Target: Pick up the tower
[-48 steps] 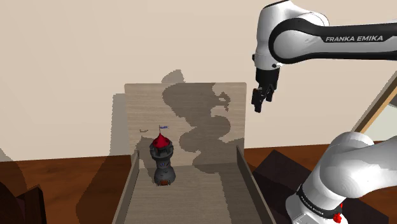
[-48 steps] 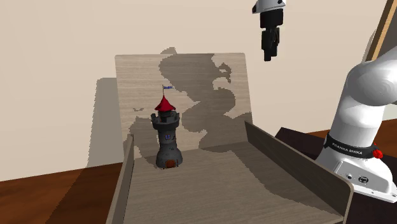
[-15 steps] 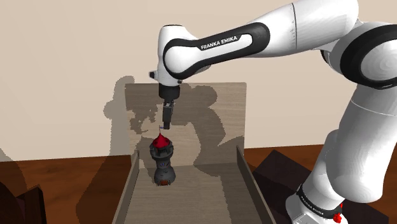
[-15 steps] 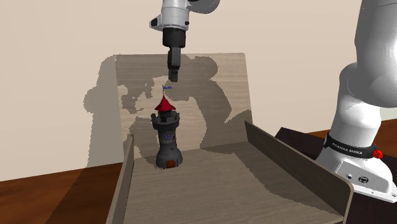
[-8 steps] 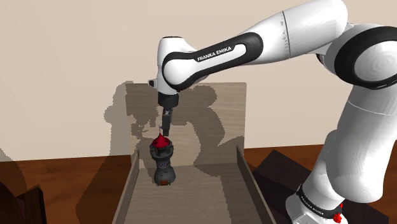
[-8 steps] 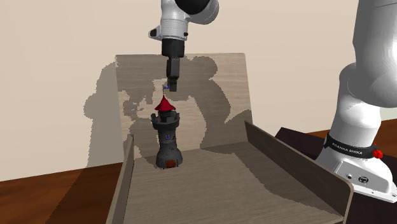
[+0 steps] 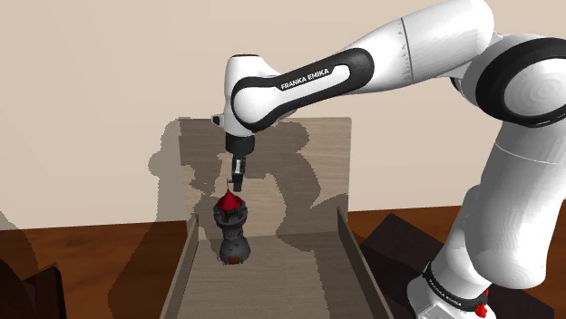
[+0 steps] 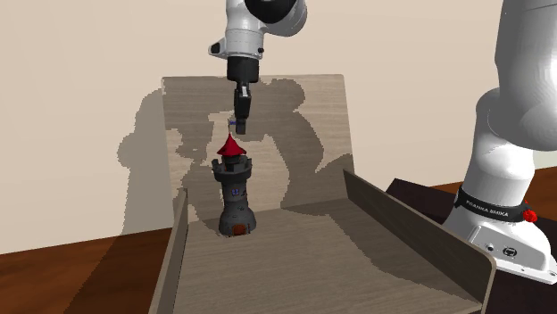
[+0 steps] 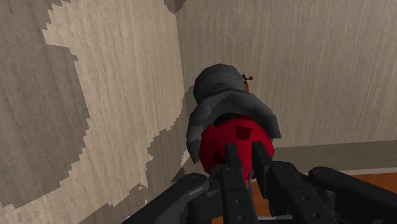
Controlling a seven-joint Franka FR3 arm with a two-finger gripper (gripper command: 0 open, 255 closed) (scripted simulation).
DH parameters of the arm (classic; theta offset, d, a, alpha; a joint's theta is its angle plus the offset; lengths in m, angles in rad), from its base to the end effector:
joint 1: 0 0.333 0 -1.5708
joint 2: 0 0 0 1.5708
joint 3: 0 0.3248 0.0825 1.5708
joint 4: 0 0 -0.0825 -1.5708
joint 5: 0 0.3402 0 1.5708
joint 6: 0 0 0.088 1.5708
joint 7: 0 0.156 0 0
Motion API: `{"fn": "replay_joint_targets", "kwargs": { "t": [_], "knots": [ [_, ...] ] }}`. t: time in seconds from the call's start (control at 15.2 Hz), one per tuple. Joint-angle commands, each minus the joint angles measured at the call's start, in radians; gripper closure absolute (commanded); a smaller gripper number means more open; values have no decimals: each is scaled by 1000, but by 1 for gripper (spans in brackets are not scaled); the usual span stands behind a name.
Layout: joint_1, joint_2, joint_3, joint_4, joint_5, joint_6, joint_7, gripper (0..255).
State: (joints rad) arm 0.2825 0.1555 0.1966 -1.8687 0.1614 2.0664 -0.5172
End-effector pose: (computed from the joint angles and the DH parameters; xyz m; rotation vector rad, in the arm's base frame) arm 0.4993 0.2723 0.4173 -2.6596 -1.3169 -0.0706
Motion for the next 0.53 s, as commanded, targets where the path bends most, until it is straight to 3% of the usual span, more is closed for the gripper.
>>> {"fn": "replay_joint_targets", "kwargs": {
  "t": [0.0, 0.46],
  "knots": [
    [0, 0, 0, 0, 0, 0, 0, 255],
    [-1, -15, 0, 36, -1, -51, 7, 255]
  ]
}}
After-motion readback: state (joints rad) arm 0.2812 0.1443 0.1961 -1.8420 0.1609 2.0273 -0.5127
